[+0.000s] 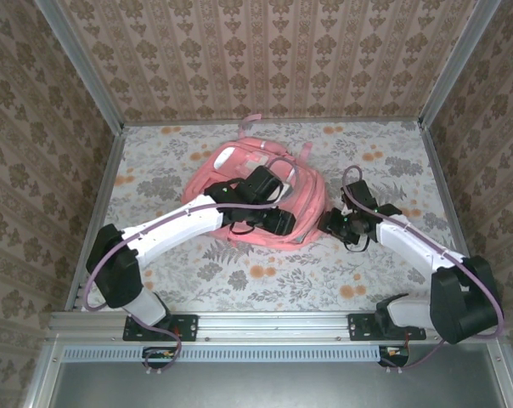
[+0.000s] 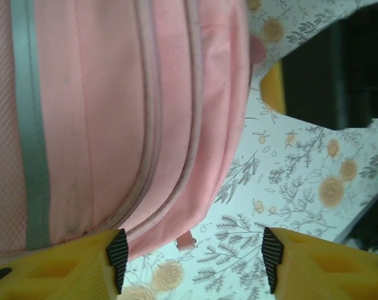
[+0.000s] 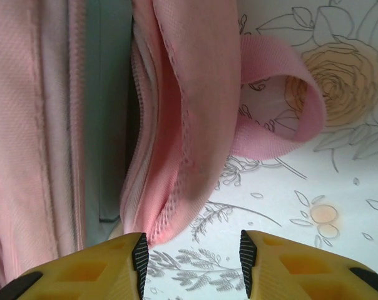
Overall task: Pack the student bag
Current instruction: Adjust the student bag at the center of the table.
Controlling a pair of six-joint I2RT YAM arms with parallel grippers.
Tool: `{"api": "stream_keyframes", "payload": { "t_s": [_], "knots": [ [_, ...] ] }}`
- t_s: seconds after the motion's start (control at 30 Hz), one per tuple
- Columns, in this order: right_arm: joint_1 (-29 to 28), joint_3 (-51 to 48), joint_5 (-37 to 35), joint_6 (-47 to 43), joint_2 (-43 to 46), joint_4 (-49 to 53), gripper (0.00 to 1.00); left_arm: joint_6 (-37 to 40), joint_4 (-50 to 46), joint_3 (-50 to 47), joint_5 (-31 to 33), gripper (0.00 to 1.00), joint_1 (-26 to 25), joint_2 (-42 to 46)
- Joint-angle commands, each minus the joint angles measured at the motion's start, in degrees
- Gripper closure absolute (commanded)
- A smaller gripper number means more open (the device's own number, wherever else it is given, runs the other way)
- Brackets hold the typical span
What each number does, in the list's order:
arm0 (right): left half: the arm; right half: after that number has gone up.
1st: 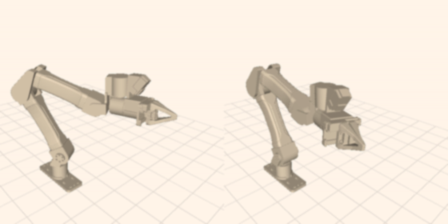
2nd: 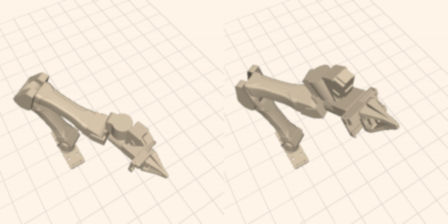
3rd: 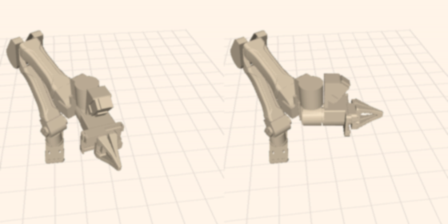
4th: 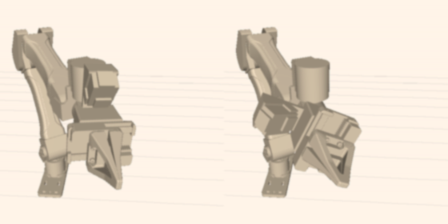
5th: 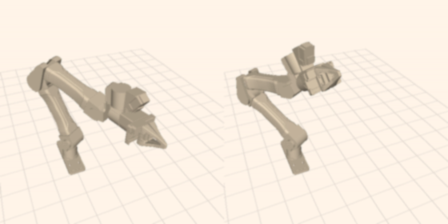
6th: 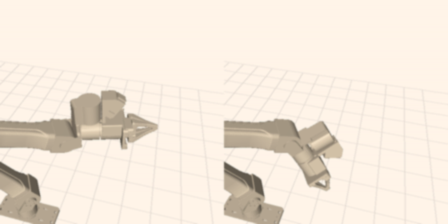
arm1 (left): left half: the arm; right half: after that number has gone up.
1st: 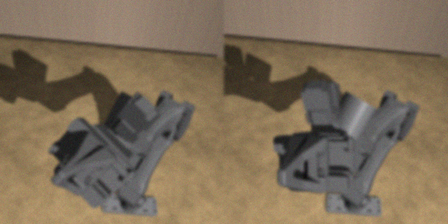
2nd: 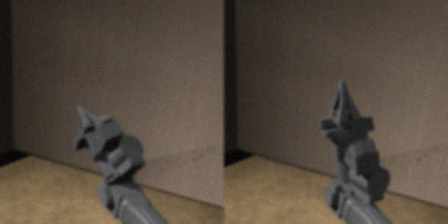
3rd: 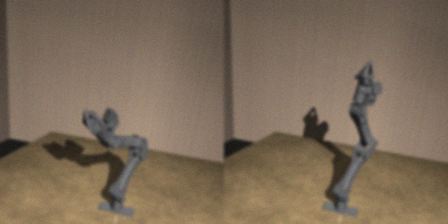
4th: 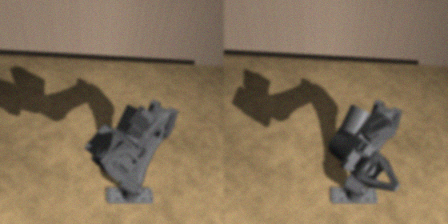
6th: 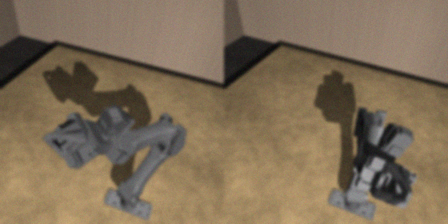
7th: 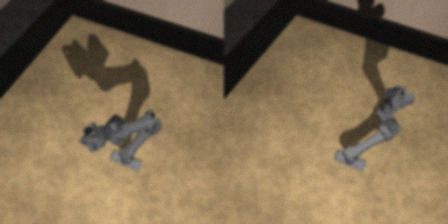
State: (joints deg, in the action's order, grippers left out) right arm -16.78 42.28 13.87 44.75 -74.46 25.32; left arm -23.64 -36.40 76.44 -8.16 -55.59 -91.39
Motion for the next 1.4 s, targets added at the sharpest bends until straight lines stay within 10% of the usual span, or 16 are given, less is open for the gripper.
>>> {"api": "stream_keyframes", "payload": {
  "t_s": [0.0,0.43,0.6,0.83,1.37],
  "knots": [
    [-0.18,-0.84,2.19,3.79,-2.27,-7.18,0.54,7.26,-4.23,1.51,5.70,0.34,-2.91,-2.77],
    [-0.81,-3.58,2.83,6.46,-10.32,-15.18,0.67,13.71,-9.80,10.18,23.93,0.24,-10.91,-16.46],
    [-0.83,-3.07,3.44,5.90,-8.87,-14.42,0.98,12.65,-12.58,13.34,32.31,0.52,-11.12,-20.62],
    [-0.88,2.99,4.03,2.62,0.26,-4.74,1.00,12.74,-14.20,15.64,38.02,1.00,-9.23,-20.23],
    [0.81,12.49,6.34,-4.27,7.72,2.00,1.00,12.31,-16.09,23.45,34.80,1.00,-0.75,-10.91]
  ]
}}
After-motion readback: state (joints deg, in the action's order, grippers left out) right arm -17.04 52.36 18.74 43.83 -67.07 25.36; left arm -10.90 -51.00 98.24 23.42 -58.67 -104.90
